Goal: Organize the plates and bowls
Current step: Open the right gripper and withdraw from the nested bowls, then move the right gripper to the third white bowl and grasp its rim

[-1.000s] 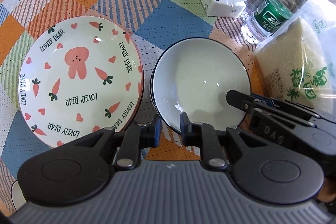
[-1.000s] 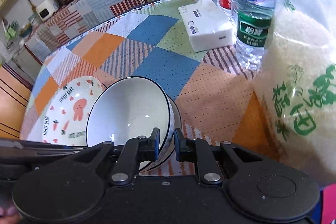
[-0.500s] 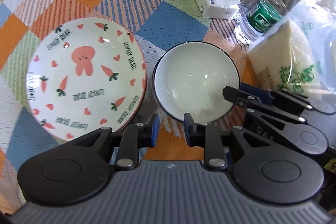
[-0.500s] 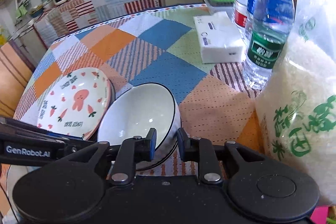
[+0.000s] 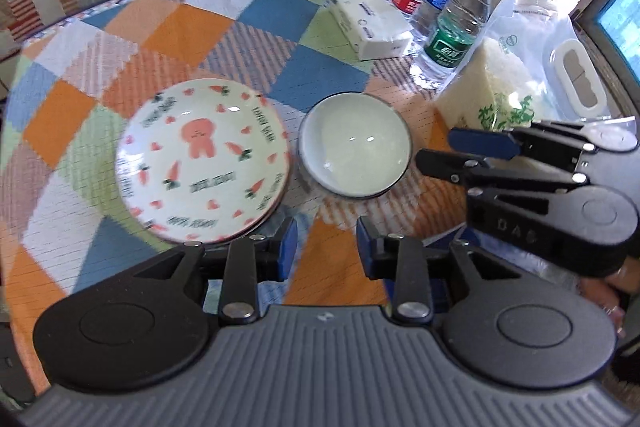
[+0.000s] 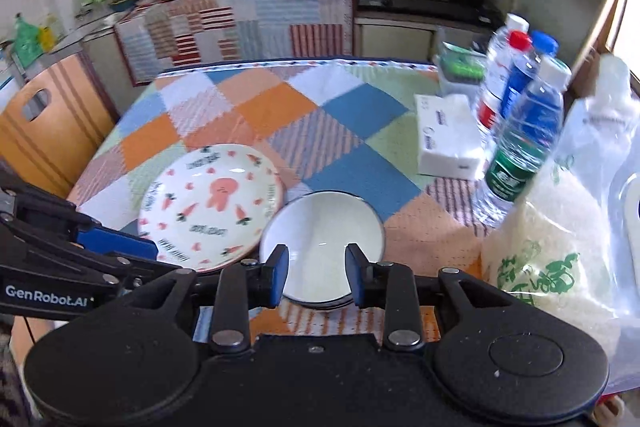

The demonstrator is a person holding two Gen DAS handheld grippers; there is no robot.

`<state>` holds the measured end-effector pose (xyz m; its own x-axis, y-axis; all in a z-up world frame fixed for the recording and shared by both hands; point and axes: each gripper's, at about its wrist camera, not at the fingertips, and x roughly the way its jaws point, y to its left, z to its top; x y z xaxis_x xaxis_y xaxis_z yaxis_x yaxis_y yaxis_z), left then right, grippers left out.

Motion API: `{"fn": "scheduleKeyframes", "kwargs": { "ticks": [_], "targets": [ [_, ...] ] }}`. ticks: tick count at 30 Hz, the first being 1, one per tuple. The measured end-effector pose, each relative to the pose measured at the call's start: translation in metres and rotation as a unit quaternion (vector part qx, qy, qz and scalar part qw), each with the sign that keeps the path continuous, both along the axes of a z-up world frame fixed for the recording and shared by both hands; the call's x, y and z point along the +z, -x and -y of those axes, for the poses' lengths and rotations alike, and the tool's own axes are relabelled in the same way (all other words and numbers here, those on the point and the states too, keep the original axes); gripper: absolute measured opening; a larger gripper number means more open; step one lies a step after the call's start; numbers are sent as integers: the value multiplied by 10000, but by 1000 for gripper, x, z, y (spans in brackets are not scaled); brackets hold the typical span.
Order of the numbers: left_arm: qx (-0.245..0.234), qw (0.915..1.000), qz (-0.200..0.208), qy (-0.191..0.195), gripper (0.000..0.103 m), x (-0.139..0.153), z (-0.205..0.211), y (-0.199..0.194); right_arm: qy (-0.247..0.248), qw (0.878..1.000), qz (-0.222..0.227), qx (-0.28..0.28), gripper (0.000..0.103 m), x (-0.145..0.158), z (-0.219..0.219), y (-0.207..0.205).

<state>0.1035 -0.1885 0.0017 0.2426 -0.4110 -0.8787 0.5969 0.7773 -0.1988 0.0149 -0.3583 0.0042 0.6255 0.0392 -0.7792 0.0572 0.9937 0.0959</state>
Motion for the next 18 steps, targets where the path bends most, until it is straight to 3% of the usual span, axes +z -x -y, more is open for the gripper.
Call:
{"fn": "scheduleKeyframes", "kwargs": {
  "ticks": [6, 11, 18],
  "targets": [
    [126, 9993, 293, -216, 32, 16, -41, 22, 6, 9985, -24, 550, 38, 10, -30, 12],
    [277, 9986, 308, -336, 32, 18, -71, 41, -76, 9940, -153, 1082, 40, 12, -65, 24],
    [263, 9980, 326, -468, 35, 13, -104, 65, -117, 9833, -293, 1792, 51, 7, -115, 40]
  ]
}}
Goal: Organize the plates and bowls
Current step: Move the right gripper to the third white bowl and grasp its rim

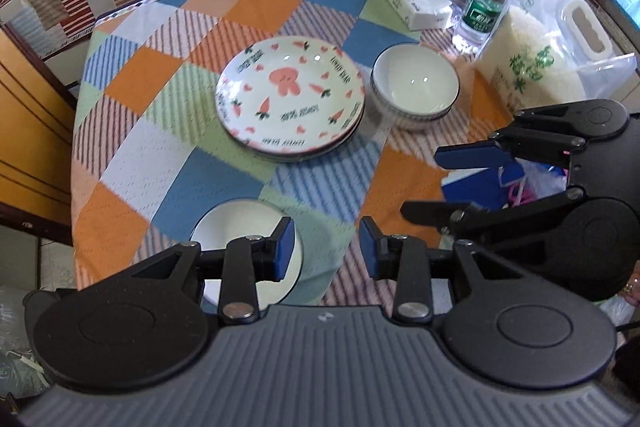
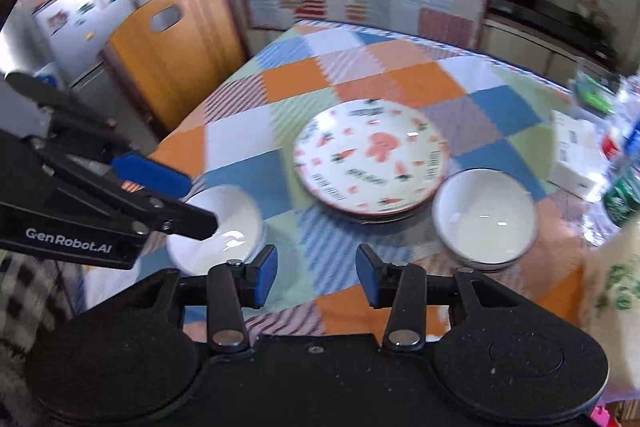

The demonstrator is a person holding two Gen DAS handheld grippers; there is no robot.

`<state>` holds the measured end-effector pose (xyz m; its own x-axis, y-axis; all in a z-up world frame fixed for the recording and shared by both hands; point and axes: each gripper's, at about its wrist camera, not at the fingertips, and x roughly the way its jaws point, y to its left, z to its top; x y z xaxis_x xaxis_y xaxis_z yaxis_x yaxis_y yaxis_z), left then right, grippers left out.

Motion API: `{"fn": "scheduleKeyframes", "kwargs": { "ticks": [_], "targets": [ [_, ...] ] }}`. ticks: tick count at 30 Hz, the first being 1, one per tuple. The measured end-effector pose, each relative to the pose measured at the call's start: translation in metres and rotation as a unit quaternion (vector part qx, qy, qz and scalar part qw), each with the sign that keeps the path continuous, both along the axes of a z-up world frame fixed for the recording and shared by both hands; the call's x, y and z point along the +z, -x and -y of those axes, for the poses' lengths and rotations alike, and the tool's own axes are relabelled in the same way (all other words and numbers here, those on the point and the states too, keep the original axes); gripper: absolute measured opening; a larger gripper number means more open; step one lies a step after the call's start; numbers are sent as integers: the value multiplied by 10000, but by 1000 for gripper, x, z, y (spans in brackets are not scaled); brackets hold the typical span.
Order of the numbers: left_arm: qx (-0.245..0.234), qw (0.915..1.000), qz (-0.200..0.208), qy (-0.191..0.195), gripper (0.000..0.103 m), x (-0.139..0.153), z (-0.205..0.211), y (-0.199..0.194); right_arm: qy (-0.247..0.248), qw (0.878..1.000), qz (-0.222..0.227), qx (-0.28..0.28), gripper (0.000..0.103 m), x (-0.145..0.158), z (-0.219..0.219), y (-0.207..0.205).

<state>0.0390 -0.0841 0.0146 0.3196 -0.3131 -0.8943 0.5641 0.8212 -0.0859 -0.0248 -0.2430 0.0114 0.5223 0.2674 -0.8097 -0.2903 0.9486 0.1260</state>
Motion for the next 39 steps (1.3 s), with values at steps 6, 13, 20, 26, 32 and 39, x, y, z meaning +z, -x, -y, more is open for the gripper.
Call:
{"fn": "scheduleKeyframes", "kwargs": {
  "ticks": [6, 13, 20, 26, 32, 39],
  "targets": [
    [19, 10000, -16, -68, 40, -9, -22, 9, -12, 9980, -61, 625, 57, -13, -35, 10],
    [55, 9995, -111, -299, 49, -27, -40, 16, -201, 9946, -164, 1003, 67, -33, -57, 10],
    [194, 9986, -212, -454, 57, -50, -54, 9, -35, 9910, -282, 1312, 69, -59, -68, 5],
    [311, 9983, -253, -434, 66, -70, -65, -4, -438, 9895, -420, 1309, 71, -83, -71, -9],
    [385, 9980, -293, -416, 74, -87, -74, -16, -404, 9859, -657, 1482, 72, -110, -82, -19],
    [586, 9957, -451, -556, 76, -116, -86, -36, -265, 9843, -810, 1549, 72, -134, -94, -31]
  ]
}}
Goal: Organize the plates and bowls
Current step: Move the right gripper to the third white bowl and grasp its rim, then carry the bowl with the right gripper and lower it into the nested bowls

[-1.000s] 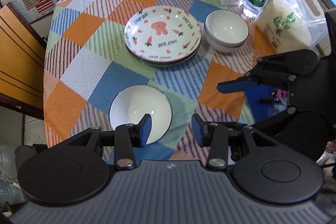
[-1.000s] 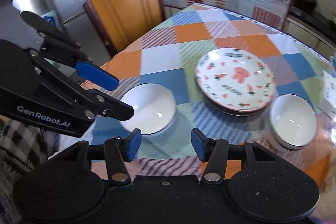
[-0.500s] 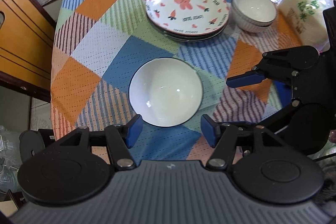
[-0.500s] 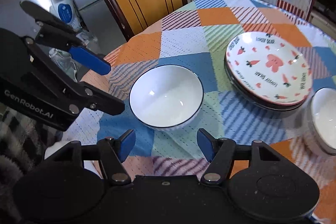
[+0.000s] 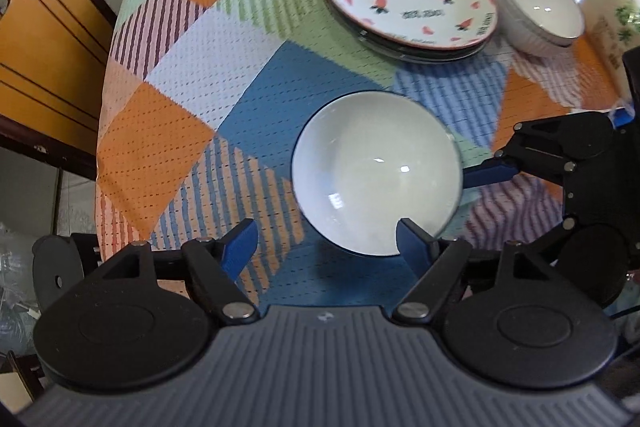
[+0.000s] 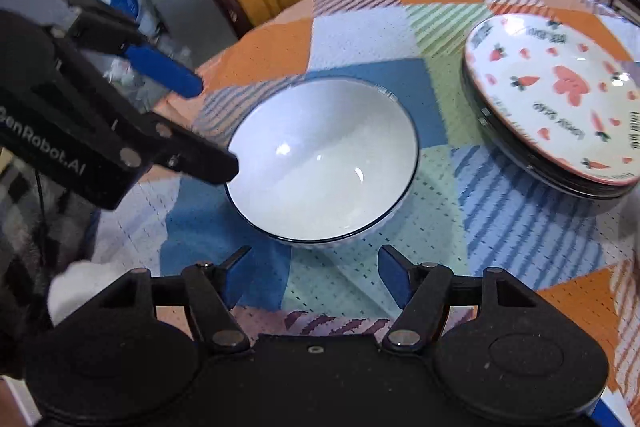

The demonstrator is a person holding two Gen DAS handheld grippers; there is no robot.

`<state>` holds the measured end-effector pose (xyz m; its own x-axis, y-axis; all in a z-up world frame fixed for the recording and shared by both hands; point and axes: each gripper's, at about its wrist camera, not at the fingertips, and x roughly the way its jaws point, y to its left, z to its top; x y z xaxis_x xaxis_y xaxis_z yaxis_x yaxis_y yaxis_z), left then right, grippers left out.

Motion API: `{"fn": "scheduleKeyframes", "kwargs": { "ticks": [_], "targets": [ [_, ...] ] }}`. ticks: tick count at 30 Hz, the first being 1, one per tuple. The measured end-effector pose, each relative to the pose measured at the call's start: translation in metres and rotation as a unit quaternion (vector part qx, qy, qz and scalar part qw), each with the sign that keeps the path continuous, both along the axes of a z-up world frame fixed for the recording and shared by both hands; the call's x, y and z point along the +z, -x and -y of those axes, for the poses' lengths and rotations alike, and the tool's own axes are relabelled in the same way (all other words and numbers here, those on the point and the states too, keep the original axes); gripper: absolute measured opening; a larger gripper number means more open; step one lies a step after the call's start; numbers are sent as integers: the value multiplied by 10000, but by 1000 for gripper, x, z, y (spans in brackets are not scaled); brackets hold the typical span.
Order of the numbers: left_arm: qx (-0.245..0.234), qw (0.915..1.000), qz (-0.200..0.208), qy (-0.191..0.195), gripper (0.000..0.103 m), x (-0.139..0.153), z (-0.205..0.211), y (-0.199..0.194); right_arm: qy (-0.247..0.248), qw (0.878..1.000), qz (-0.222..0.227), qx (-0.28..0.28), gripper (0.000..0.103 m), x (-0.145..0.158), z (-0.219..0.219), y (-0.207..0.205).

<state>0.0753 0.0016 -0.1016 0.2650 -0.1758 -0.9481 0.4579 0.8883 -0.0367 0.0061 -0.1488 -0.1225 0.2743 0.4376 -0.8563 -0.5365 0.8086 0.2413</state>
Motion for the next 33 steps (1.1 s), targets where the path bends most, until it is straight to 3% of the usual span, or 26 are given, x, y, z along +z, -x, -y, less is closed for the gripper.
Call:
{"fn": "scheduleKeyframes", "kwargs": {
  "ticks": [5, 9, 11, 14, 16, 20, 28, 33],
  "targets": [
    [132, 9998, -145, 1, 76, -20, -6, -12, 3, 10000, -1, 99, 72, -16, -6, -8],
    [280, 9992, -244, 164, 73, -35, -9, -19, -68, 9996, 250, 101, 72, -23, -9, -8],
    [323, 9991, -219, 190, 71, -40, -8, -20, -164, 9992, 352, 89, 78, -26, -10, -8],
    [282, 9994, -88, 179, 55, -45, -3, -21, -191, 9979, 603, 144, 81, -29, -13, -4],
    [326, 9991, -144, 222, 27, -48, -1, -23, -239, 9971, 718, 128, 85, -31, -13, -5],
    [393, 9992, -53, 13, 14, -48, 2, -24, -289, 9954, 894, 188, 88, -32, -14, -5],
    [440, 9990, 88, 79, 12, -29, 7, -21, -515, 9957, 764, -52, 88, -28, -7, -7],
    [356, 9991, 211, 99, 12, -5, 20, -19, -531, 9939, 950, -159, 88, -10, 3, -1]
  ]
}}
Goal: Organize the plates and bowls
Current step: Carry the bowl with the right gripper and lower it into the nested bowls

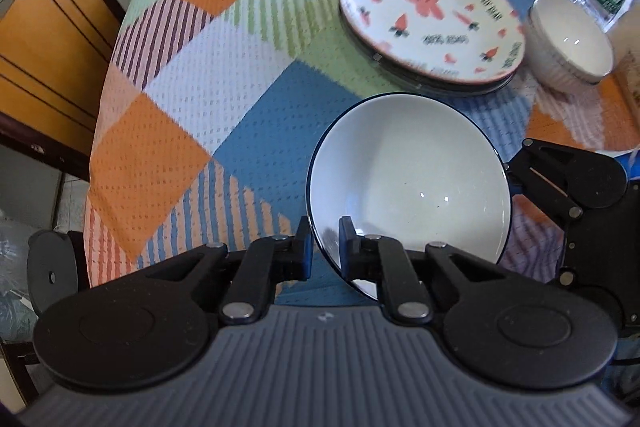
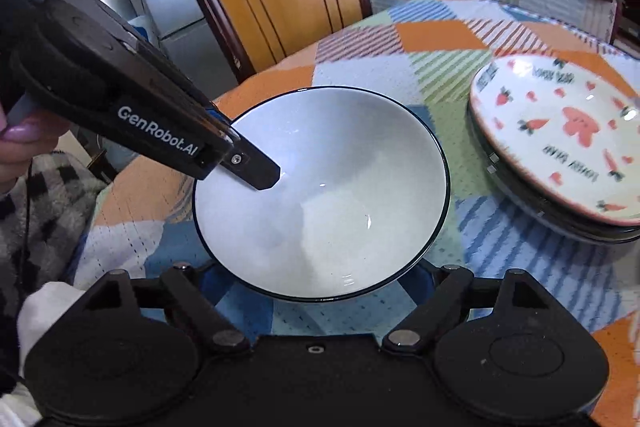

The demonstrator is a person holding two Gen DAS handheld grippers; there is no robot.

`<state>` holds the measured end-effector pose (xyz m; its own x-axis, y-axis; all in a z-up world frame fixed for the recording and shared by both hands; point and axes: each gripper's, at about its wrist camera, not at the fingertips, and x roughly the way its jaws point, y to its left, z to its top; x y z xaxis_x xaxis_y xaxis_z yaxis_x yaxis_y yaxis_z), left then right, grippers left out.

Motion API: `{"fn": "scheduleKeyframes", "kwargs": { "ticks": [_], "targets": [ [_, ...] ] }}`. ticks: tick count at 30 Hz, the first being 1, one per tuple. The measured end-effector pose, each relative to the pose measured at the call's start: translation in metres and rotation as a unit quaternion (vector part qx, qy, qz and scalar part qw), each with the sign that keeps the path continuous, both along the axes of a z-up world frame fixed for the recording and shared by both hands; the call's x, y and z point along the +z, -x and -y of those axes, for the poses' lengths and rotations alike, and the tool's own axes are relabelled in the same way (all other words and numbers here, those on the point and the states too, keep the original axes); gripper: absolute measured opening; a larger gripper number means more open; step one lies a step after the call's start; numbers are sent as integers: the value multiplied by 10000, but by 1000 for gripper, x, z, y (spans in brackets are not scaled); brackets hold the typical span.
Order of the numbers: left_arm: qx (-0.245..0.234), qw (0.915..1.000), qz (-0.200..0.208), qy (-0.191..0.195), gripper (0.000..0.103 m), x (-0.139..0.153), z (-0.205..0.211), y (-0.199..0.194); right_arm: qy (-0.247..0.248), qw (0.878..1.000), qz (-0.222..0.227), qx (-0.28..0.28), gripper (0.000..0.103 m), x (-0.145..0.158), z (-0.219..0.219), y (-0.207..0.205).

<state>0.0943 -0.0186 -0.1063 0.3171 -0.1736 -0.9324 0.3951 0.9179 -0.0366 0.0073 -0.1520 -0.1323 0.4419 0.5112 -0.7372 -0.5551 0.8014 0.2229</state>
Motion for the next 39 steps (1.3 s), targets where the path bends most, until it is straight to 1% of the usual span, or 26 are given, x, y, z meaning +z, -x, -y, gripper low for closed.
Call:
{"fn": "scheduleKeyframes", "kwargs": {
  "ticks": [10, 16, 21, 25, 28, 39],
  "targets": [
    [-286, 9991, 292, 130, 12, 54, 39, 4, 104, 9988, 435, -186, 88, 56, 36, 9],
    [-611, 9973, 410, 89, 12, 75, 73, 3, 130, 9970, 603, -466, 88, 76, 64, 14],
    [-849, 9951, 468, 202, 13, 87, 101, 3, 320, 9948, 712, -659, 88, 91, 87, 18],
    [-1066, 9924, 581, 212, 14, 95, 125, 3, 307, 9933, 708, -862, 88, 101, 109, 20],
    [-1164, 9906, 672, 242, 14, 101, 139, 3, 408, 9913, 770, -986, 88, 106, 120, 20],
    [-1111, 9900, 721, 492, 14, 112, 175, -20, 516, 9854, 869, -1370, 88, 115, 149, 4]
  ]
}}
